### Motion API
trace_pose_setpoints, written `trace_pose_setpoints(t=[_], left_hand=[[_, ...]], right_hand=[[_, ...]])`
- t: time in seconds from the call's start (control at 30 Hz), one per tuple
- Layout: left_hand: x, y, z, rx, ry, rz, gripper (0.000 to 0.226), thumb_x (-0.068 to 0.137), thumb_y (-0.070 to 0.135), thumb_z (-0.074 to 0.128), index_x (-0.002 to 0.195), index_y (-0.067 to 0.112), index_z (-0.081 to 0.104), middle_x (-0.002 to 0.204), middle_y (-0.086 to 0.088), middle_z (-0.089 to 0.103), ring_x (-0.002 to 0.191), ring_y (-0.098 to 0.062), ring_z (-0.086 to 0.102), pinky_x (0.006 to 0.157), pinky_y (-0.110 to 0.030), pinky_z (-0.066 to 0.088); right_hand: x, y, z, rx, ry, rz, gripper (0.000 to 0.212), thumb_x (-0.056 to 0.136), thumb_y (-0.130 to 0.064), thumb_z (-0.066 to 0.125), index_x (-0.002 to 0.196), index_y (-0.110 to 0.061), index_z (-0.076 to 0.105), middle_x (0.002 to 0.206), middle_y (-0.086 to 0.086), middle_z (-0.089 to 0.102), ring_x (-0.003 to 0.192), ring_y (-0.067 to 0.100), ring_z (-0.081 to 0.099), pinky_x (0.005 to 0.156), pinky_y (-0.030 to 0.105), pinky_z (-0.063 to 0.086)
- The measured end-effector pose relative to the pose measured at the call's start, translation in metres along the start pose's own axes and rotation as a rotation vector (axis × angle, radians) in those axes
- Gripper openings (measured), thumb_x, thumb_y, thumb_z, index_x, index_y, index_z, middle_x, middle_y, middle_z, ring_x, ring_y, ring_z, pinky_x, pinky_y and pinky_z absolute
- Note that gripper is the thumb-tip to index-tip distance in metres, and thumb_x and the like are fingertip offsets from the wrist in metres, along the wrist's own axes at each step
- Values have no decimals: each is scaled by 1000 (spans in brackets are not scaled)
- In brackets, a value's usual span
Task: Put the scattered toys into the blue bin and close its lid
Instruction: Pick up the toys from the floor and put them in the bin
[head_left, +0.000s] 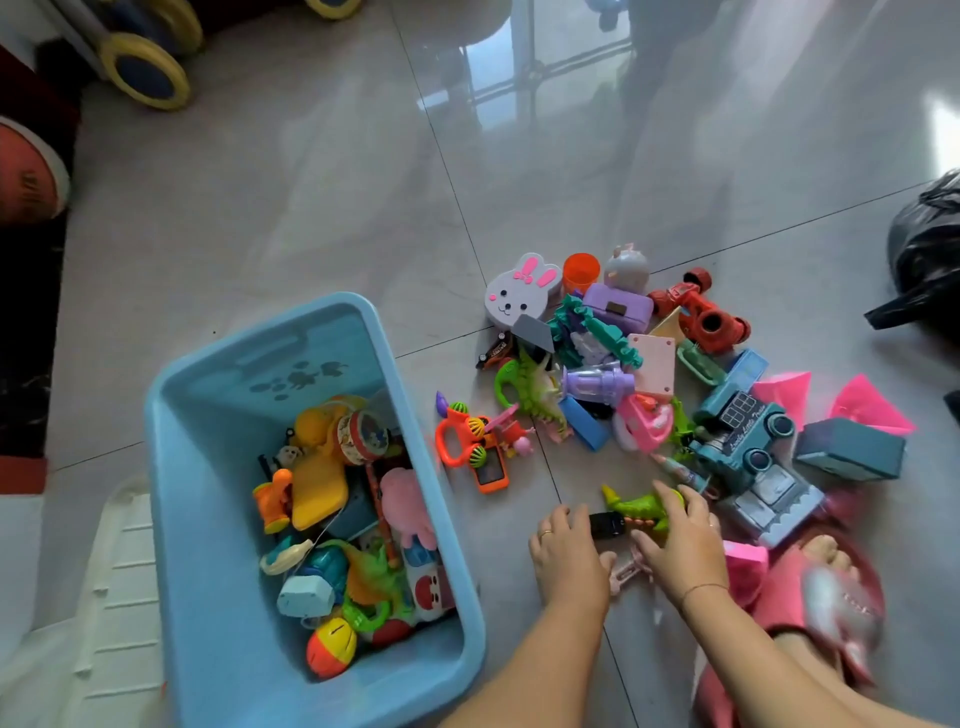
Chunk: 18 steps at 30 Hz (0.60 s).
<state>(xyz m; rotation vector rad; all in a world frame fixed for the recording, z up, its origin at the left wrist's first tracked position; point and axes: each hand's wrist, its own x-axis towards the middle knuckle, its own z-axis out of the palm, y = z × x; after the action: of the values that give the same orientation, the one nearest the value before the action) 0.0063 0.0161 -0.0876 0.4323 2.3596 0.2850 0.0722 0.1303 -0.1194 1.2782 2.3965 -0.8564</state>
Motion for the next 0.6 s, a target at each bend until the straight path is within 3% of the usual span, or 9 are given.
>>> trace_pose_setpoints(t=[0.4,0.5,0.6], left_hand=[[31,-5,11,104,-25,24,35,88,28,59,119,14,49,125,-7,48,118,-26,44,97,-34,37],[29,-3,5,-59,24,-44,32,90,31,58,116,14,52,120,-4,52,115,-23,47,93,-33,40],[22,6,-22,-369,201,-46,29,88,30,61,113,16,56,111,-1,55,107,-22,52,84,-30,43]], right_hand=[[14,-9,10,61,107,54,60,75,-33,74,128,-15,54,120,13,48,112,34,44,95,42,42],[11,-18,4,161,185,57,56,73,-32,76,123,-15,57,113,15,50,109,37,48,91,43,44],[7,-46,-13,384,314,87,51,75,-35,74,120,-18,56,113,12,48,106,33,51,88,39,47]])
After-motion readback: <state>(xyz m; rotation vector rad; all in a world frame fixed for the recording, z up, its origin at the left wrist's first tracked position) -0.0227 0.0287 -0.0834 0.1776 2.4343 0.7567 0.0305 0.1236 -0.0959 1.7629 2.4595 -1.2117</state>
